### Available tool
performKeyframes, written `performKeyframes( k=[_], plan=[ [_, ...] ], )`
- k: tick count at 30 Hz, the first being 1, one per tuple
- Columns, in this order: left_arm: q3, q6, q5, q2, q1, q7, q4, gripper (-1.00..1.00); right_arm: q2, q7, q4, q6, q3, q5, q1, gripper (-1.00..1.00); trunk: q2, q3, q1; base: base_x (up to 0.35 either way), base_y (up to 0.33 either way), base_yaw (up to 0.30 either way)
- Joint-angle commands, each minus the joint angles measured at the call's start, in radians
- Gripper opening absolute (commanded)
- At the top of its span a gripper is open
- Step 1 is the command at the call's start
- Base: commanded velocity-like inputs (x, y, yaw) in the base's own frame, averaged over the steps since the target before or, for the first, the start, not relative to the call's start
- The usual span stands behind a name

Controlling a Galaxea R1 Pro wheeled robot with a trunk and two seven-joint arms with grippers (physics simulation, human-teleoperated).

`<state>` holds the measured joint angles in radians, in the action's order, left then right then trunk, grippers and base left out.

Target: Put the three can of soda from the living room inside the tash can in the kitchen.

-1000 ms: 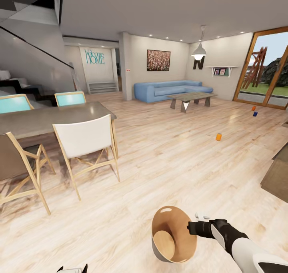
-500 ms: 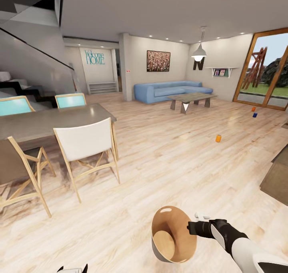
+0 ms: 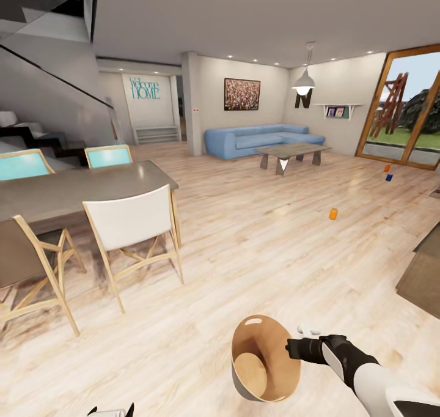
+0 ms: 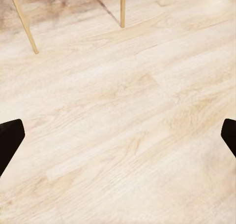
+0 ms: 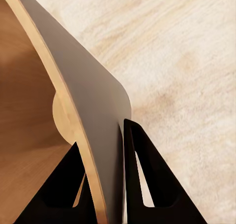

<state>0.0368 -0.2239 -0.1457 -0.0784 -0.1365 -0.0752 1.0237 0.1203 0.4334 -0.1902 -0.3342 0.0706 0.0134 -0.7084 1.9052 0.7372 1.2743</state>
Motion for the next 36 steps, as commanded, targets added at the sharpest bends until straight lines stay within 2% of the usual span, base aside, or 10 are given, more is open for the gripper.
performKeyframes(
  k=[1, 20, 32, 36],
  plan=[
    [0.000, 0.000, 0.000, 0.000, 0.000, 0.000, 0.000, 1.00, 0.000, 0.006, -0.001, -0.003, 0.012, -0.015, 0.000, -1.00, -0.007, -0.003, -0.004, 0.000, 0.000, 0.000],
    [0.000, 0.000, 0.000, 0.000, 0.000, 0.000, 0.001, 1.00, 0.001, 0.009, -0.002, -0.002, 0.012, -0.015, 0.000, -1.00, -0.140, -0.063, -0.077, 0.000, 0.000, 0.000],
    [0.005, 0.001, 0.000, 0.000, 0.000, 0.000, 0.001, 1.00, -0.008, 0.009, -0.002, -0.008, 0.015, -0.017, 0.000, -1.00, -0.224, -0.100, -0.123, 0.000, 0.000, 0.000],
    [0.003, -0.001, -0.001, -0.001, -0.001, -0.001, 0.004, 1.00, -0.009, 0.011, -0.005, -0.086, 0.016, -0.018, 0.000, -1.00, -0.224, -0.100, -0.123, 0.000, 0.000, -0.045]
  ],
)
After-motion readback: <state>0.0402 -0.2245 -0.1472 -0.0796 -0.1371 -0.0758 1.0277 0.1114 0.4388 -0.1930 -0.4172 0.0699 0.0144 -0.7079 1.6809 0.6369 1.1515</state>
